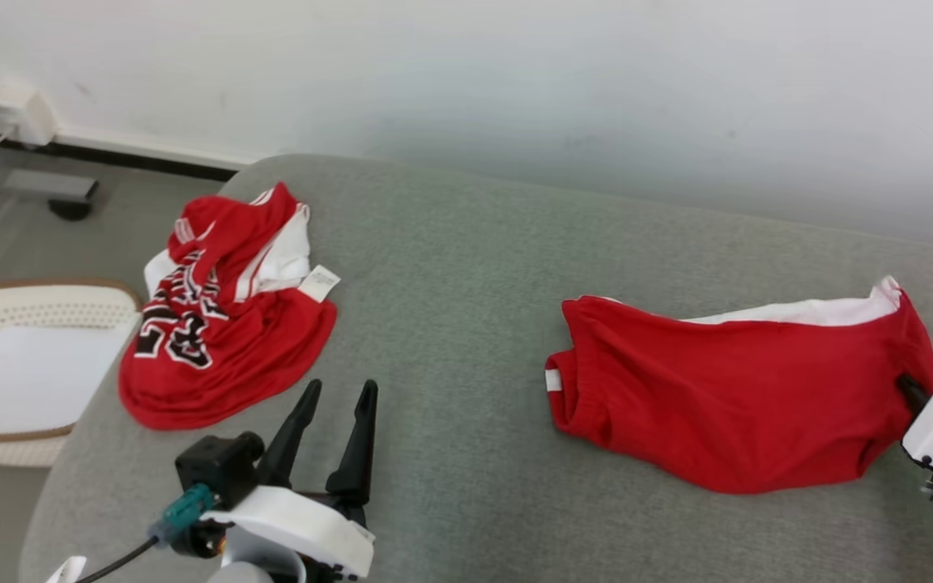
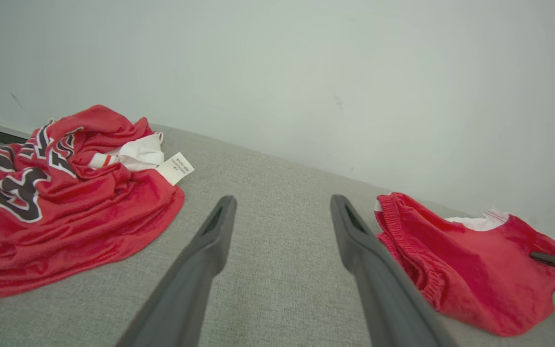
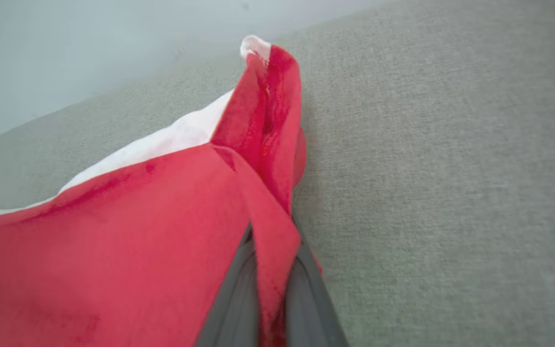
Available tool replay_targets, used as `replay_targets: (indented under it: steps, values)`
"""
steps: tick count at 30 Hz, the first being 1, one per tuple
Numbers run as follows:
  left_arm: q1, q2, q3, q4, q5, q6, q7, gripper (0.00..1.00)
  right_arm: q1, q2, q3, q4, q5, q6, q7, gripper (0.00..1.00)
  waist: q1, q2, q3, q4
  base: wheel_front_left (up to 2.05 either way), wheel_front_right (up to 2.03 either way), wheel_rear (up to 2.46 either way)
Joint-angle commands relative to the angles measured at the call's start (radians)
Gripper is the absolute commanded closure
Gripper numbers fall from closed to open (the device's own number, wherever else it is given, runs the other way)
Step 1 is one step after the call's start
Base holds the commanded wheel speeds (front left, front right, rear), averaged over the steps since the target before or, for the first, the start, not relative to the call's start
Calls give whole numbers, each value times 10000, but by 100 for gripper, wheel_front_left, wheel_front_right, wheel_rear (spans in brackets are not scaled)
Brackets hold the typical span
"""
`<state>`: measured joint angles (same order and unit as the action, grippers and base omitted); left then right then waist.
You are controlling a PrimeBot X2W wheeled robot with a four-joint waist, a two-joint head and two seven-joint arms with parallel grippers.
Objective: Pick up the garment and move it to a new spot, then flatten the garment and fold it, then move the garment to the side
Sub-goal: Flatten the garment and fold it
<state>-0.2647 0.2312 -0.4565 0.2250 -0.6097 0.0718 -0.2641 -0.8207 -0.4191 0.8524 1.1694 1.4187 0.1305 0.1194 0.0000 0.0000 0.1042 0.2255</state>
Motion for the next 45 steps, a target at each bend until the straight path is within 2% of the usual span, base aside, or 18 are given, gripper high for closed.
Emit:
replay_targets:
  steps: [1,10,17,25,32,38,39,40,41,45]
  values:
    - [162,-30,42,54,202,-8,-2,0,259,-157,-109,-53,152,1,-90,100,0,0,-190,-271,0,0,0]
    - [535,-154,346,137,648,23,-3,0,996,-694,-417,-892,434,1,-958,100,0,0,-477,-1172,0,0,0]
    - [760,-314,538,180,1105,-39,-3,0,594,-859,50,-1449,-338,1,-1743,100,0,0,-623,-1264,0,0,0]
    - [944,-801,738,409,1345,-299,-3,0,-113,-58,1178,-1821,-1579,1,-1780,100,0,0,-749,-760,0,0,0]
    - [1089,-1091,941,725,1460,-525,-1,0,-169,959,1974,-1612,-1960,1,-1095,100,0,0,-868,-138,0,0,0]
    - [1123,-1231,1165,885,1572,-679,-3,0,-42,1640,2451,-1339,-2225,1,-1067,100,0,0,-892,-31,0,0,0]
    - [1135,-1243,1193,923,1602,-703,-3,0,-22,1747,2519,-1267,-2246,1,-1051,85,0,0,-894,-42,0,0,0]
    - [1141,-1257,1230,959,1627,-703,-3,0,-15,1828,2613,-1188,-2336,1,-1054,54,0,0,-897,-66,0,0,0]
    - [1138,-1281,1249,990,1649,-732,-3,0,-11,1905,2693,-1145,-2397,1,-1110,0,0,0,-907,-94,0,0,0]
    - [1180,-1321,1367,1100,1751,-795,-3,0,147,2246,2851,-1414,-2323,1,-1331,0,0,0,-1001,-285,0,0,0]
